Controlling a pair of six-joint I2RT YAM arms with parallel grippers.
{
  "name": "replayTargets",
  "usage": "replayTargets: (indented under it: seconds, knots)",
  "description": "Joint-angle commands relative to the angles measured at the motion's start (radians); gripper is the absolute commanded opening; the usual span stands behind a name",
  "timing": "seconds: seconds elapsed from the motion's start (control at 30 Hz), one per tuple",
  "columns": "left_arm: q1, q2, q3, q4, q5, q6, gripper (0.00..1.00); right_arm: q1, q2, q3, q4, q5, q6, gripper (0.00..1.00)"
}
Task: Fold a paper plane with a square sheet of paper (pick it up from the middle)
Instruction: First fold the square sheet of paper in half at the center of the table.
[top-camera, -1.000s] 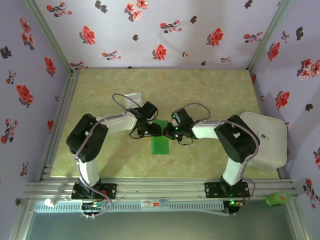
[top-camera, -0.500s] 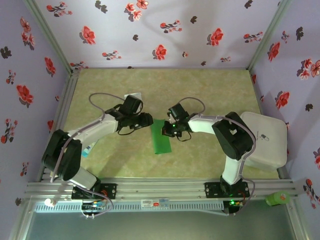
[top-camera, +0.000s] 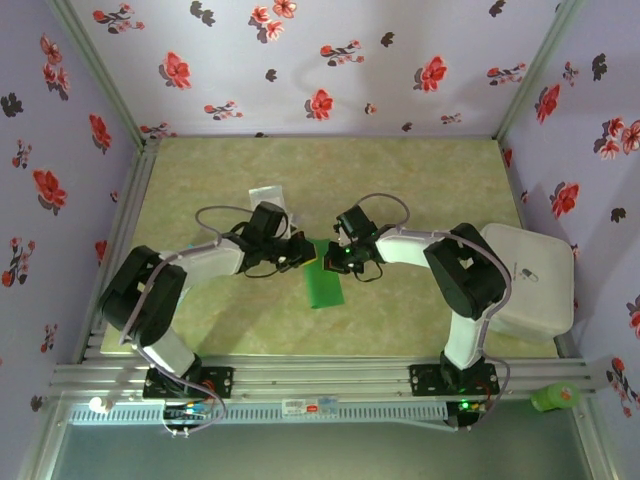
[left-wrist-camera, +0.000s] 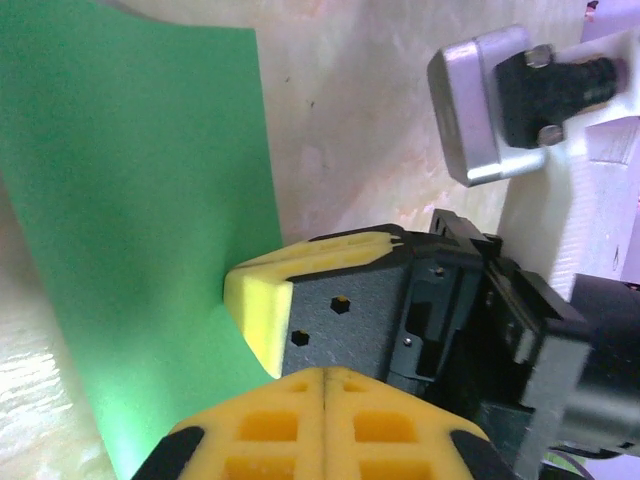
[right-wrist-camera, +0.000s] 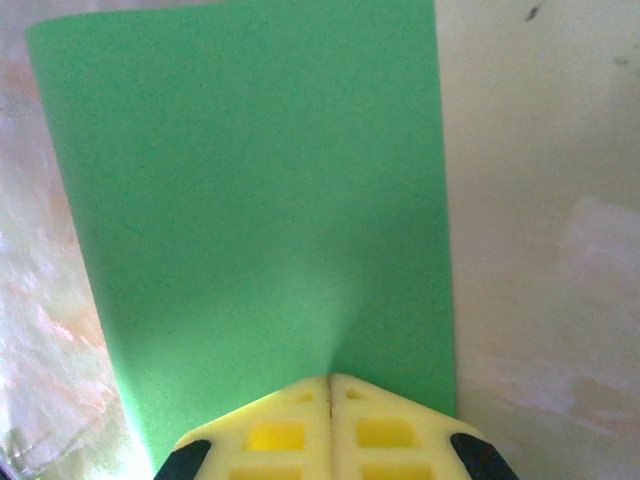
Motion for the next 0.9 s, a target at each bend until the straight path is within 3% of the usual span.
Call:
replayTargets:
  seconds: [0.0, 0.23, 0.63, 0.77, 0.87]
  knots:
    - [0.003, 0.032, -0.025, 0.083, 0.046, -0.02, 0.0, -0.013, 0.038, -0.026, -0.132, 0.093, -0.018, 0.0]
    - [0.004, 0.085, -0.06, 0.099, 0.042, -0.008, 0.0, -0.012, 0.036, -0.041, -0.116, 0.092, -0.004, 0.0]
    - [0.005, 0.148, -0.121, -0.009, -0.067, 0.111, 0.0, -0.012, 0.034, -0.066, -0.103, 0.093, 0.015, 0.0]
    - [0.006, 0.127, -0.115, -0.031, -0.077, 0.116, 0.0, -0.011, 0.034, -0.073, -0.096, 0.091, 0.024, 0.0]
    - [0.002, 0.047, -0.119, 0.037, -0.061, 0.044, 0.0, -0.011, 0.029, -0.075, -0.099, 0.091, 0.03, 0.0]
